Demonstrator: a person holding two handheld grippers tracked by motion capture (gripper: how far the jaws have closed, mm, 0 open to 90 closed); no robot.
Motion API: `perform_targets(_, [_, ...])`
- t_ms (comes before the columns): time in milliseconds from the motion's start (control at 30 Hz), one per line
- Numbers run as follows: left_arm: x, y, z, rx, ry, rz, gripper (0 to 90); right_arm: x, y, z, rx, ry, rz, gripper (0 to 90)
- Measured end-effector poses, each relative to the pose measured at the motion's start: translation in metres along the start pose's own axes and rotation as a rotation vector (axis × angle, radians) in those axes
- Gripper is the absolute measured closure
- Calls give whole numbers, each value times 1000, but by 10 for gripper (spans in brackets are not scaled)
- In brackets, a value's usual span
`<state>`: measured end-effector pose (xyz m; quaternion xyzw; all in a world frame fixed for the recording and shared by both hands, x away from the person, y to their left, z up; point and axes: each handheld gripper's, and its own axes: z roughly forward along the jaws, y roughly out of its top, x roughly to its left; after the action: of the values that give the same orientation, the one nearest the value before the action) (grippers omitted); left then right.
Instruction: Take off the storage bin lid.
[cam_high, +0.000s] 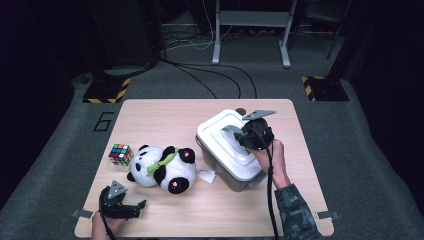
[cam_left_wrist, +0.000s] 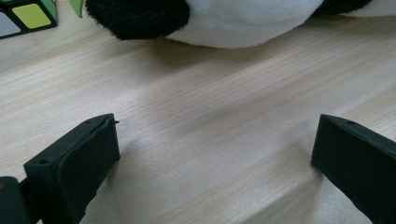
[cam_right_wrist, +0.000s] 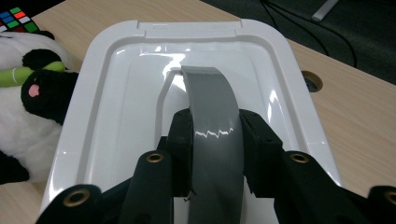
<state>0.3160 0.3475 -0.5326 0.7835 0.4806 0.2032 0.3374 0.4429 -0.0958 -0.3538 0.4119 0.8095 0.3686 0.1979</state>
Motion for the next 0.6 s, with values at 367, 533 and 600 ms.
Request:
perform_targets(367, [0,0,0,0,-2,0,4,-7,6,-14,-21,-20,-8,674])
perform_targets(533, [0,0,0,0,-2,-1,4,-14,8,-21,-27,-35,-6,674])
perform_targets(600, [0,0,0,1,-2,0,4,-15,8,-22,-26,-37,-14,673])
